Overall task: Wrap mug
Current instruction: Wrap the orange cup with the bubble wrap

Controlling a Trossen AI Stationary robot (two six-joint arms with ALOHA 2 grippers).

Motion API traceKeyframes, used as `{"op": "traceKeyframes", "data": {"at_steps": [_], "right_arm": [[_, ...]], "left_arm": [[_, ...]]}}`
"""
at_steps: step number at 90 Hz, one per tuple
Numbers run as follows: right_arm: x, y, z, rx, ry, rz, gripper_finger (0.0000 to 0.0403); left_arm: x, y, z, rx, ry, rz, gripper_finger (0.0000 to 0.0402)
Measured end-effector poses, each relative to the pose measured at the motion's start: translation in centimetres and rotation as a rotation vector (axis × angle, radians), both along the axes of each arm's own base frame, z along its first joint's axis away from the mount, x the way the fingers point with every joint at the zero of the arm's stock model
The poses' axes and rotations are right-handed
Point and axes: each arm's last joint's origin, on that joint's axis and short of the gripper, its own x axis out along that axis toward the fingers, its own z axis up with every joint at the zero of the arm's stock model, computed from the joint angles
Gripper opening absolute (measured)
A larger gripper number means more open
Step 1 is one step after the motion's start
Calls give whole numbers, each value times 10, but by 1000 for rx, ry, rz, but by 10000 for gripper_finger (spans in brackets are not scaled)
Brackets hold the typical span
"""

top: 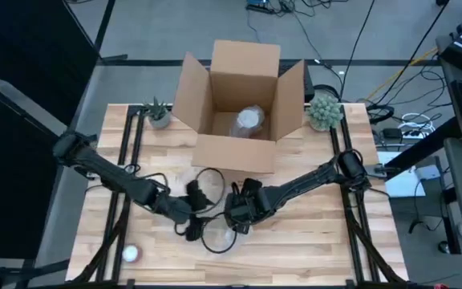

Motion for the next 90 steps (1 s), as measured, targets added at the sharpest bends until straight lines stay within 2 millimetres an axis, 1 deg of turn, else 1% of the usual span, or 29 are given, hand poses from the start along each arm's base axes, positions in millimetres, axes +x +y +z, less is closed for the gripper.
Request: {"op": "traceKeyframes", "data": {"at_steps": [9, 20, 27, 33, 42, 52, 65, 81, 86, 90], "right_arm": [[0, 0, -2, -11, 8, 13, 238], [0, 0, -3, -17, 11, 22, 238], [0, 0, -3, -18, 11, 22, 238], [0, 0, -3, -17, 10, 22, 238], [1, -1, -3, -17, 10, 22, 238], [0, 0, -3, -7, 13, 25, 238], [0, 0, -3, 7, 17, 29, 238], [0, 0, -3, 9, 17, 29, 238], [0, 0, -3, 10, 17, 29, 238], [0, 0, -3, 10, 16, 29, 238]], "left_arm": [[-26, 5, -11, 70, 205, 79, 226], [-47, 12, -40, 139, 348, 108, 226], [-54, 15, -60, 122, 390, 90, 226], [-61, 18, -71, 125, 423, 87, 226], [-67, 22, -80, 130, 462, 106, 226], [-74, 24, -87, 99, 525, 85, 226], [-81, 28, -99, 94, 553, 80, 226], [-85, 31, -114, 63, 476, 78, 226], [-84, 31, -115, 67, 446, 84, 220], [-83, 31, -115, 69, 433, 87, 207]]}}
